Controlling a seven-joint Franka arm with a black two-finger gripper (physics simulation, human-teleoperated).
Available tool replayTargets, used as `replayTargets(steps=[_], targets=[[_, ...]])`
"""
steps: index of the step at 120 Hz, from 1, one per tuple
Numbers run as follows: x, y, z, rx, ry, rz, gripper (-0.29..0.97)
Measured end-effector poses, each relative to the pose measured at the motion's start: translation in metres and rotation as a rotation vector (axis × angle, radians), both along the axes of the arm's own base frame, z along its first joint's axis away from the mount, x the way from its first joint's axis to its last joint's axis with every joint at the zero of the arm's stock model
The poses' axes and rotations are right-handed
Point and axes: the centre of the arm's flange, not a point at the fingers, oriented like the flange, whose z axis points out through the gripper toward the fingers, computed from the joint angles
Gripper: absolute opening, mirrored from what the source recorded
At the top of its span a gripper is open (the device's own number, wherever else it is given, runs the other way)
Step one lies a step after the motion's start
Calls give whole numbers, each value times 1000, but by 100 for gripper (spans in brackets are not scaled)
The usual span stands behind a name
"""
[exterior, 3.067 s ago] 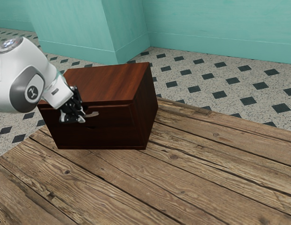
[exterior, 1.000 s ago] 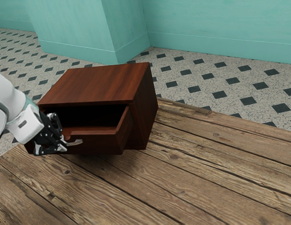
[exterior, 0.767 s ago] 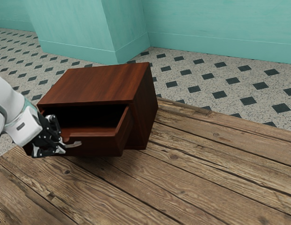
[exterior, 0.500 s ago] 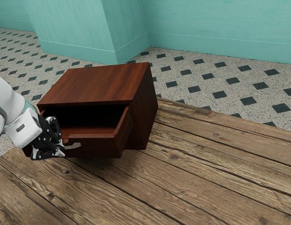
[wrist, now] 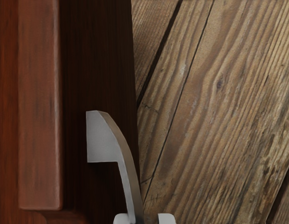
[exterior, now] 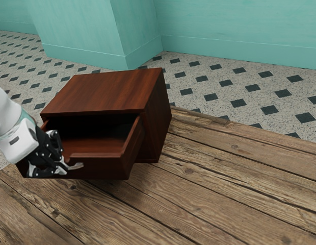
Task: Pull the drawer handle with one arm to open the drawer
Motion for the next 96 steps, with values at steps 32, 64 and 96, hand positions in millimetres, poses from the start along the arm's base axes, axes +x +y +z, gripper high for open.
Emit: replayTargets(steps=[32, 64, 96], targets=[[-15, 4, 12, -14, 0, 7, -3], [-39, 28, 117, -18, -52, 41, 29], [-12, 28, 109, -59, 160, 33, 57]])
